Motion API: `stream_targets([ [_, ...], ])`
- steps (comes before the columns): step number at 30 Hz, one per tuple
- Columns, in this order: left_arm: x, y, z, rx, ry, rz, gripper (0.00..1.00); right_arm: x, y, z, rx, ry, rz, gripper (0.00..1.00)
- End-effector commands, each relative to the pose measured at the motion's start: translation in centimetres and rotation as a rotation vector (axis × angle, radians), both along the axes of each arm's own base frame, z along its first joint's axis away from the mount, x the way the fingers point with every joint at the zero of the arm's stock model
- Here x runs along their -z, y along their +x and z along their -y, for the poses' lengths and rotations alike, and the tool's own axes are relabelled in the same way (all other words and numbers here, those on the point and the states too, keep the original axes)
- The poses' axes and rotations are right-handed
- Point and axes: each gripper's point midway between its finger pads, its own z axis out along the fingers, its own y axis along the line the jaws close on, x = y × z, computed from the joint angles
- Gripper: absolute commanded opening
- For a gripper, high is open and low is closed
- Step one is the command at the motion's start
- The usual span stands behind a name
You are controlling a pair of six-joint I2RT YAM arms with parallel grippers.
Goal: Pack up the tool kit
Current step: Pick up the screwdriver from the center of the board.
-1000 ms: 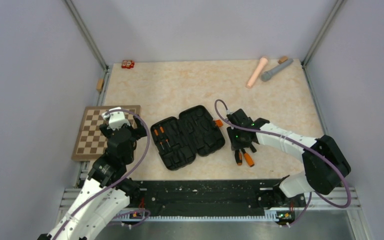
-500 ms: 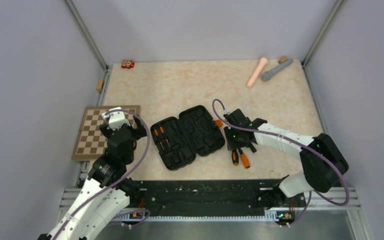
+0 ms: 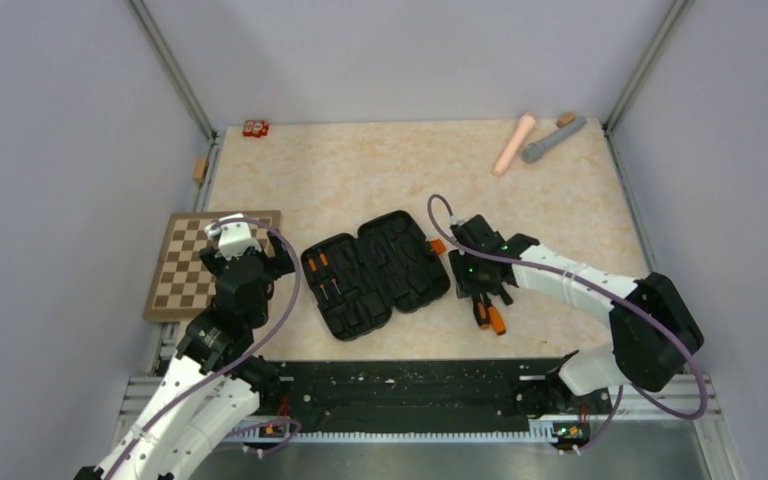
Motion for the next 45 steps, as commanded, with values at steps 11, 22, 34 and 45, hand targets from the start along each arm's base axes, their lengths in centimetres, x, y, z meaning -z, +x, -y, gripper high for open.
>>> stream_targets([
  [11,0.0,0.3,0.0,0.001,0.014,0.000,0.98,-0.9,1.5,2.6,0.084,-0.087,0.055,0.47],
  [22,0.2,0.3,0.0,0.001,0.019,-0.008,0.98,1.5,1.1,0.8,0.042,-0.020,0.001,0.43],
  [34,0.3,0.4,0.1,0.003,0.022,-0.013,0.98,2.7,1.1,0.0,0.030,0.003,-0.023,0.41],
  [45,0.2,0.3,-0.1,-0.001,0.021,-0.010,0.98,2.9,1.2,0.8,0.034,-0.036,-0.013,0.19],
])
